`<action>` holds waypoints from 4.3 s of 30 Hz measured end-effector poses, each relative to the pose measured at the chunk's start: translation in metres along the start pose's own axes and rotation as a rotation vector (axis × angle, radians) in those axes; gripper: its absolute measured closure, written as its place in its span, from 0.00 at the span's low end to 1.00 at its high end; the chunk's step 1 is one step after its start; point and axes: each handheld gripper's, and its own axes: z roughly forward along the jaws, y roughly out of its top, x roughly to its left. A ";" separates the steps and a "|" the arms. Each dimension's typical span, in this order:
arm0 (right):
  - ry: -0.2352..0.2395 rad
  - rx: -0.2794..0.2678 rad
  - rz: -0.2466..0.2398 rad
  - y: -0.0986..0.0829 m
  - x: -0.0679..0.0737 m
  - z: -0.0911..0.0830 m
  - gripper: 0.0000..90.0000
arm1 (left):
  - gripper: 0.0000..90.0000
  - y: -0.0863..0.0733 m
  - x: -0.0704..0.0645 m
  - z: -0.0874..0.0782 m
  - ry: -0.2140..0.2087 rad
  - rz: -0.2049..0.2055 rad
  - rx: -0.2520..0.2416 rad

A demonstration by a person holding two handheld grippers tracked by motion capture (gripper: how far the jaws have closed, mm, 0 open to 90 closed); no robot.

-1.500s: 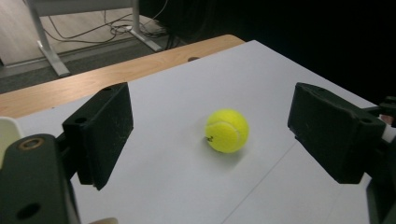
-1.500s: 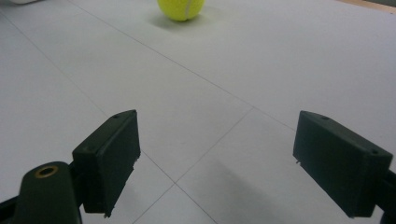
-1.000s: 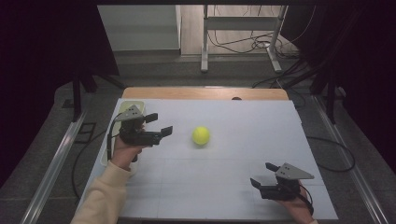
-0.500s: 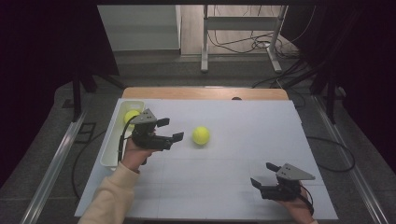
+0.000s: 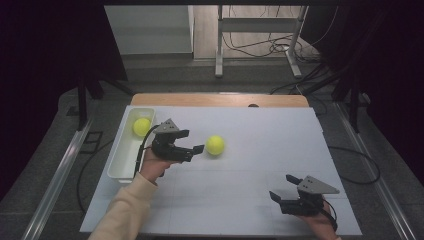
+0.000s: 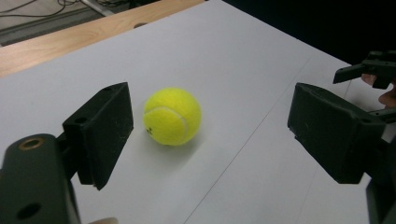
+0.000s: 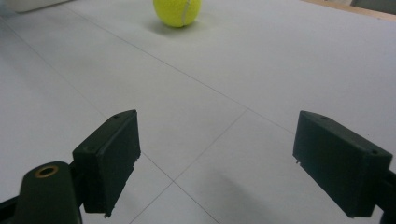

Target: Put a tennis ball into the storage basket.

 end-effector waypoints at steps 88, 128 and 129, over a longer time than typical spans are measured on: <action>0.003 0.024 -0.017 0.000 0.001 0.005 0.17 | 0.17 -0.010 0.029 0.128 0.073 -0.075 0.286; 0.001 0.020 -0.021 0.000 0.002 0.004 0.17 | 0.29 -0.001 0.014 0.099 0.056 -0.006 0.224; 0.001 0.020 -0.021 0.000 0.002 0.004 0.17 | 0.29 -0.001 0.014 0.098 0.057 -0.008 0.221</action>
